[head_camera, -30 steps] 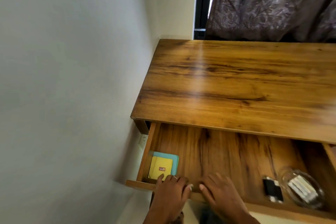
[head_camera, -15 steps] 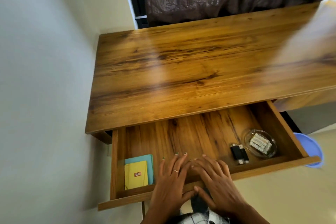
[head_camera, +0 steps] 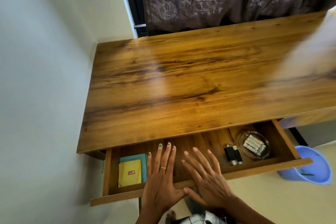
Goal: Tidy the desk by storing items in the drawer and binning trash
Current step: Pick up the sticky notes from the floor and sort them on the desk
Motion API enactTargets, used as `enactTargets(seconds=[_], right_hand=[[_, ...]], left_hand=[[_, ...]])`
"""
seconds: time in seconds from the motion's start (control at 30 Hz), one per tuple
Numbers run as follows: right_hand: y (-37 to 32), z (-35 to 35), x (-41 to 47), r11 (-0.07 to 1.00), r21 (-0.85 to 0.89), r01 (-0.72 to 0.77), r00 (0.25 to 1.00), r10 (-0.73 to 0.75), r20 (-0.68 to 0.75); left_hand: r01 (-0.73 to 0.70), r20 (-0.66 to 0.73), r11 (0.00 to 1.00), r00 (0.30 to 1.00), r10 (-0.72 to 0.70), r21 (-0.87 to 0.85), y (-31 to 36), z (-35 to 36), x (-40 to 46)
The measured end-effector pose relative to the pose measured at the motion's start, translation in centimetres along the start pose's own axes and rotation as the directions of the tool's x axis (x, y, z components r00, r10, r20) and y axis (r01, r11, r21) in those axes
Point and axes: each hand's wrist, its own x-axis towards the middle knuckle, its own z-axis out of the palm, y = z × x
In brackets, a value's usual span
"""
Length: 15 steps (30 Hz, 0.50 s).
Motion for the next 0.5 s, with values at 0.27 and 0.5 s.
enactTargets(seconds=[0.27, 0.5], right_hand=[[3.3, -1.2, 6.6, 1.0, -0.007, -0.031, 0.999, 0.031, 0.017], [5.4, -0.6, 9.8, 0.999, -0.046, 0.003, 0.999, -0.004, -0.04]], left_hand=[[0.032, -0.077, 0.994, 0.997, -0.024, 0.101, -2.2, -0.9, 6.0], [0.026, -0.271, 0.999, 0.962, -0.018, 0.026, -3.1, -0.4, 8.3]])
